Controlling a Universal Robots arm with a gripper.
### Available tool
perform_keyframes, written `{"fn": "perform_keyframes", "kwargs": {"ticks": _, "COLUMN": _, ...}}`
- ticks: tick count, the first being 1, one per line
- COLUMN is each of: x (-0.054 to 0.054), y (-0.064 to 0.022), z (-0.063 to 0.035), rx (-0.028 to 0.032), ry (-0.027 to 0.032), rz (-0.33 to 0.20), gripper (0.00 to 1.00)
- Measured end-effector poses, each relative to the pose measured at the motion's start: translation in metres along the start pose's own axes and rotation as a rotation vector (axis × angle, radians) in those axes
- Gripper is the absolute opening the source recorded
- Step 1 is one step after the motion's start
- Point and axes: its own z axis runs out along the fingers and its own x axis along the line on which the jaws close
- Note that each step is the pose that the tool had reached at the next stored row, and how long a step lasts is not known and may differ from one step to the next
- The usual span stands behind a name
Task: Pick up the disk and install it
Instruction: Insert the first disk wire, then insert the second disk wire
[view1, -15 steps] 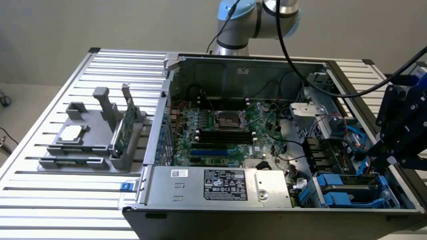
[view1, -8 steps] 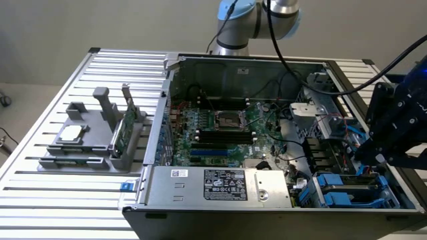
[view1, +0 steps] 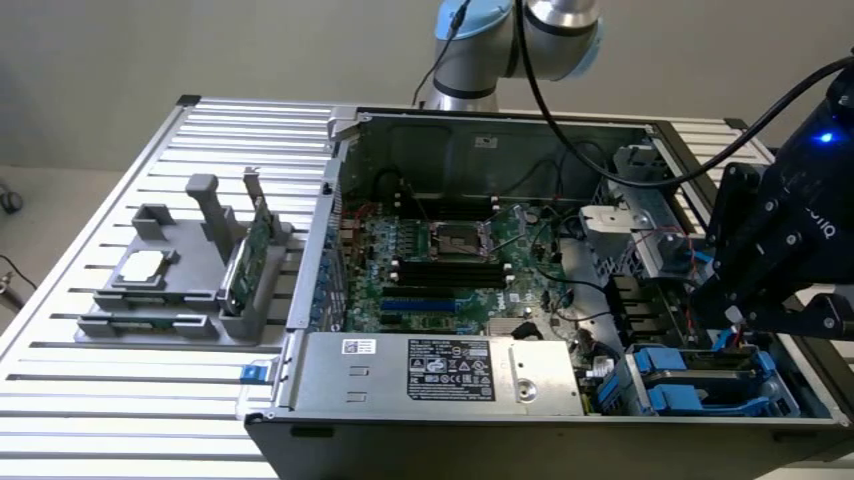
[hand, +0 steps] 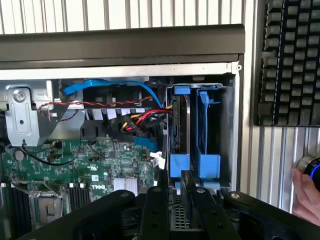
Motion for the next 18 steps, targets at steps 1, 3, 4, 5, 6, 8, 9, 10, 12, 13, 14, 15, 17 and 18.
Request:
{"fn": "perform_keyframes", "kwargs": {"ticks": 1, "x": 0.0, "y": 0.0, "z": 0.0, "rx": 0.0, "ry": 0.0, "rz": 0.0, "gripper": 0.25}}
{"fn": "perform_keyframes", "kwargs": {"ticks": 3, "x": 0.0, "y": 0.0, "z": 0.0, "rx": 0.0, "ry": 0.0, "rz": 0.0, "gripper": 0.25}}
{"fn": "perform_keyframes", "kwargs": {"ticks": 4, "x": 0.0, "y": 0.0, "z": 0.0, "rx": 0.0, "ry": 0.0, "rz": 0.0, "gripper": 0.25}}
{"fn": "perform_keyframes", "kwargs": {"ticks": 5, "x": 0.0, "y": 0.0, "z": 0.0, "rx": 0.0, "ry": 0.0, "rz": 0.0, "gripper": 0.25}}
{"fn": "perform_keyframes", "kwargs": {"ticks": 6, "x": 0.0, "y": 0.0, "z": 0.0, "rx": 0.0, "ry": -0.0001, "rz": 0.0, "gripper": 0.25}}
{"fn": "perform_keyframes", "kwargs": {"ticks": 8, "x": 0.0, "y": 0.0, "z": 0.0, "rx": 0.0, "ry": -0.0001, "rz": 0.0, "gripper": 0.25}}
{"fn": "perform_keyframes", "kwargs": {"ticks": 9, "x": 0.0, "y": 0.0, "z": 0.0, "rx": 0.0, "ry": 0.0, "rz": 0.0, "gripper": 0.25}}
{"fn": "perform_keyframes", "kwargs": {"ticks": 10, "x": 0.0, "y": 0.0, "z": 0.0, "rx": 0.0, "ry": -0.0001, "rz": 0.0, "gripper": 0.25}}
{"fn": "perform_keyframes", "kwargs": {"ticks": 12, "x": 0.0, "y": 0.0, "z": 0.0, "rx": 0.0, "ry": 0.0, "rz": 0.0, "gripper": 0.25}}
{"fn": "perform_keyframes", "kwargs": {"ticks": 13, "x": 0.0, "y": 0.0001, "z": 0.0, "rx": 0.0, "ry": 0.0, "rz": 0.0, "gripper": 0.25}}
{"fn": "perform_keyframes", "kwargs": {"ticks": 14, "x": 0.0002, "y": 0.0005, "z": -0.0001, "rx": 0.0001, "ry": -0.0002, "rz": 0.0, "gripper": 0.25}}
{"fn": "perform_keyframes", "kwargs": {"ticks": 15, "x": 0.0013, "y": 0.0005, "z": -0.0001, "rx": 0.0, "ry": -0.0003, "rz": 0.0, "gripper": 0.25}}
{"fn": "perform_keyframes", "kwargs": {"ticks": 17, "x": 0.0051, "y": 0.001, "z": 0.0003, "rx": 0.0, "ry": 0.0, "rz": 0.0, "gripper": 0.25}}
{"fn": "perform_keyframes", "kwargs": {"ticks": 18, "x": 0.0082, "y": 0.0012, "z": 0.0004, "rx": -0.0001, "ry": -0.0003, "rz": 0.0, "gripper": 0.25}}
